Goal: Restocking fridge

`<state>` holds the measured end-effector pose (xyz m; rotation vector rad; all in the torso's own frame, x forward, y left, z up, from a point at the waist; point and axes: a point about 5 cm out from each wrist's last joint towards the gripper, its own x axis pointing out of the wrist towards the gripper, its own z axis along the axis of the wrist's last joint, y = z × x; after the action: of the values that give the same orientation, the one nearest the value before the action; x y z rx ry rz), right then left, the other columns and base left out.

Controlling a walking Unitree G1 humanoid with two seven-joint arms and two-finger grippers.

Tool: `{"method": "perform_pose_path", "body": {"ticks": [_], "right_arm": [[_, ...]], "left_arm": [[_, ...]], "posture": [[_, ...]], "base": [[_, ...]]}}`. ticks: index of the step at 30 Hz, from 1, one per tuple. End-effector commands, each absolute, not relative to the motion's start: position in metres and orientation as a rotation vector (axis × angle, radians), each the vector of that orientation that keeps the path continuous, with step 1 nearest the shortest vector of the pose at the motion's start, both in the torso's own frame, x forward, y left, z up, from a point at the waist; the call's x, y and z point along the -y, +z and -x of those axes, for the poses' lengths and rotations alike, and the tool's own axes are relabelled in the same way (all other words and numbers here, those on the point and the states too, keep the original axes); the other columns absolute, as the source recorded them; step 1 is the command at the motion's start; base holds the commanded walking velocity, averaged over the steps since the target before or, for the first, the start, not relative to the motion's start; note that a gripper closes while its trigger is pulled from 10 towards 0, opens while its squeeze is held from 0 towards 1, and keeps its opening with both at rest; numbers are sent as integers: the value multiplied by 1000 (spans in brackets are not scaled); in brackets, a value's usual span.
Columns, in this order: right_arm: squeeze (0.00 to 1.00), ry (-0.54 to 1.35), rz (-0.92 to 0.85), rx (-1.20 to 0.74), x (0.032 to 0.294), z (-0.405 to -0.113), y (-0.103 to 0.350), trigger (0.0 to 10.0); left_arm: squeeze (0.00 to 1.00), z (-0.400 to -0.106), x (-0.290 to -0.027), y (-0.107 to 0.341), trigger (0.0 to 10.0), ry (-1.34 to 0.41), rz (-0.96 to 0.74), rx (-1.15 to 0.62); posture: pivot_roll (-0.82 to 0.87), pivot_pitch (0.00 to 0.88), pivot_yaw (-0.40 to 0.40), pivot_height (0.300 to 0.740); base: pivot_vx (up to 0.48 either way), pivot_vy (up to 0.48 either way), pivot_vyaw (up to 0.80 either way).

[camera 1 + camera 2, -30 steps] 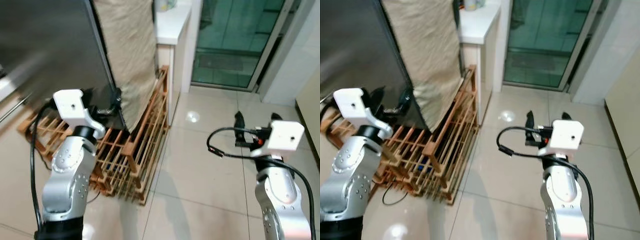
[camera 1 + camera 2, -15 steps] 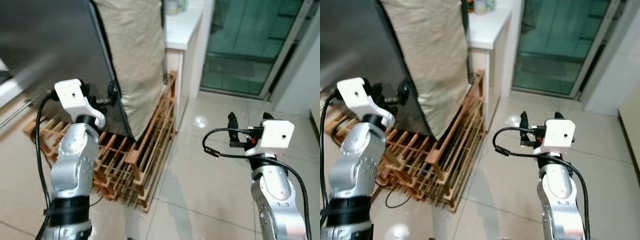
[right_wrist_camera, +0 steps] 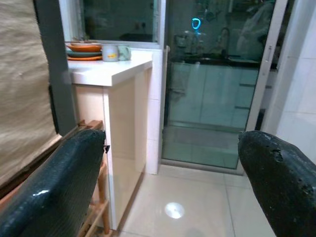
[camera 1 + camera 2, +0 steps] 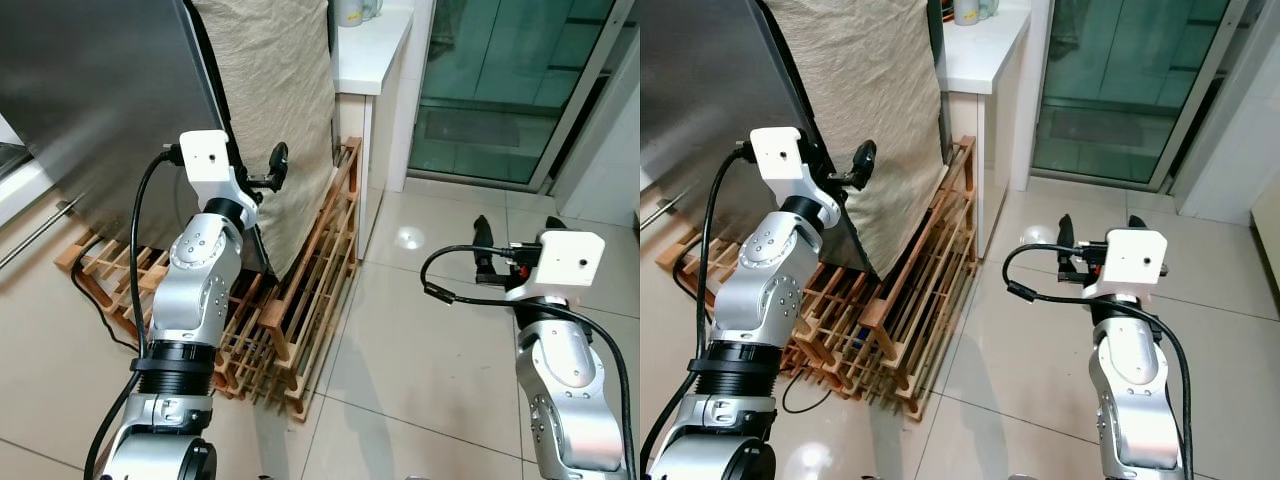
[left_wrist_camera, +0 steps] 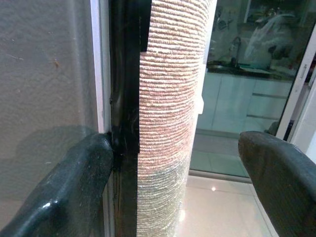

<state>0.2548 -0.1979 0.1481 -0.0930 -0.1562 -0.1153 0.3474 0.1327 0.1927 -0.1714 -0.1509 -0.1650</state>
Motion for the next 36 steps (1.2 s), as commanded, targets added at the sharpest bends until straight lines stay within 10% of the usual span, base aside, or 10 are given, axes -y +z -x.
{"method": "perform_pose_path", "body": {"ticks": [1,16,27,33,36], "right_arm": [[0,-101,89,152,195,-255,146,10000],[0,-82,88,133,194,-261,141,10000],[0,-137,95,127,201,-252,139,10000],[0,-176,97,99,206,-240,132,10000],[0,-172,97,98,205,-242,133,10000]], "left_arm": [[0,-351,-138,189,10000,-128,162,124],[0,-360,-53,185,10000,-641,185,115],[0,-306,79,204,10000,-1336,239,161],[0,-292,83,214,10000,-1491,343,198],[0,-317,36,211,10000,-1278,365,229]], "posture": [[-106,0,107,740],[-108,0,82,740],[-226,0,148,740],[-246,0,155,740],[-209,0,131,740]], "base": [[0,0,0],[0,0,0],[0,0,0],[0,0,0],[0,0,0]]}}
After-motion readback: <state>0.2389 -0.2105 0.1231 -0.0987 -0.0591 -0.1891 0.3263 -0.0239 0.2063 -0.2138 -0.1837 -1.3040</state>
